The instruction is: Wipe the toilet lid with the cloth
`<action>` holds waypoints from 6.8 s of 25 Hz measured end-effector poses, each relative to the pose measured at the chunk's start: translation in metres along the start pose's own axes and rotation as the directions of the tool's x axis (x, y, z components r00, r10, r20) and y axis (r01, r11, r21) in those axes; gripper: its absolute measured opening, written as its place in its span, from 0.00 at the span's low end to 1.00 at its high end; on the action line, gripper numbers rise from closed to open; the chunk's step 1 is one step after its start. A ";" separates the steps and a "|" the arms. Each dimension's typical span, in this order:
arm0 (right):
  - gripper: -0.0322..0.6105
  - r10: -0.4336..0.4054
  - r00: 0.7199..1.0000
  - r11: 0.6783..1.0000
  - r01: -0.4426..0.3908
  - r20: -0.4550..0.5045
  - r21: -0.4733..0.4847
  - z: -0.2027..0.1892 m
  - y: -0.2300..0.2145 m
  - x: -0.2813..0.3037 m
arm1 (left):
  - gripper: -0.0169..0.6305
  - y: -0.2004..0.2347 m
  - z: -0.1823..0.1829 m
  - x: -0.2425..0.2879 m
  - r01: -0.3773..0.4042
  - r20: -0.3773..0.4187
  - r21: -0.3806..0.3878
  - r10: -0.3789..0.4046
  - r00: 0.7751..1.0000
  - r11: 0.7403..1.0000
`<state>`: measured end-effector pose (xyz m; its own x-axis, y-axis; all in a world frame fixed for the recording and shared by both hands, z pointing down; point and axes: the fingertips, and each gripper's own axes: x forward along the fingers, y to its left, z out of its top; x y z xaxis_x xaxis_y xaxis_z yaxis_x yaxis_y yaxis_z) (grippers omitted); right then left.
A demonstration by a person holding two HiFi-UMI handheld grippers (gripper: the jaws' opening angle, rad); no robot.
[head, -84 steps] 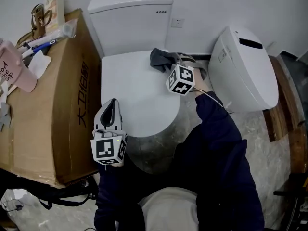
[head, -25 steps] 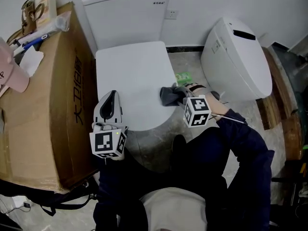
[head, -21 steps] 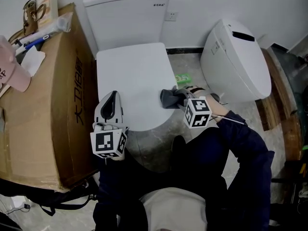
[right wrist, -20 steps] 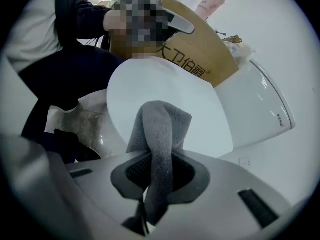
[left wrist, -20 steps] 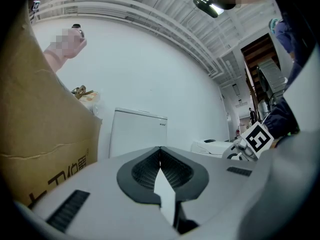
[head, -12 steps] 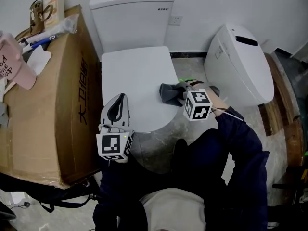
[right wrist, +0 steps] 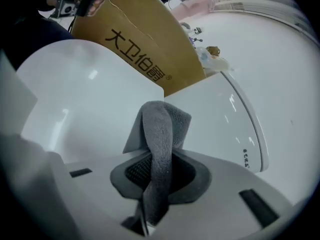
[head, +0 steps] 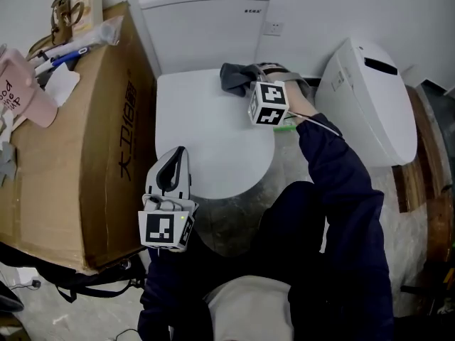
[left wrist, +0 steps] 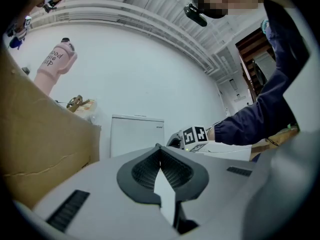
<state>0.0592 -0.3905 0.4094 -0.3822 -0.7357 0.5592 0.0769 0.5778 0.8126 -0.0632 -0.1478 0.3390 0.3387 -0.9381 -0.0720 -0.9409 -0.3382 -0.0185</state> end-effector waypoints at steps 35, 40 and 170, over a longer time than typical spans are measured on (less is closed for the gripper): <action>0.16 0.188 0.981 0.982 -0.188 -0.049 0.008 0.026 0.076 0.031 | 0.05 0.029 -0.001 -0.009 -0.085 0.026 0.007 0.084 0.996 0.996; 0.16 0.230 0.972 0.973 -0.230 -0.041 0.005 0.033 0.106 -0.001 | 0.05 0.029 -0.001 -0.010 -0.071 0.032 0.001 0.071 0.997 0.997; 0.16 -0.110 0.991 0.994 0.109 0.079 0.023 0.140 0.055 -0.026 | 0.05 0.050 -0.005 -0.053 -0.089 0.063 -0.080 0.094 0.994 0.993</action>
<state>-0.0561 -0.2900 0.4169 -0.4598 -0.7648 0.4513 0.0133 0.5022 0.8646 -0.1283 -0.1159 0.3471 0.2474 -0.9593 -0.1364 -0.9637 -0.2582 0.0679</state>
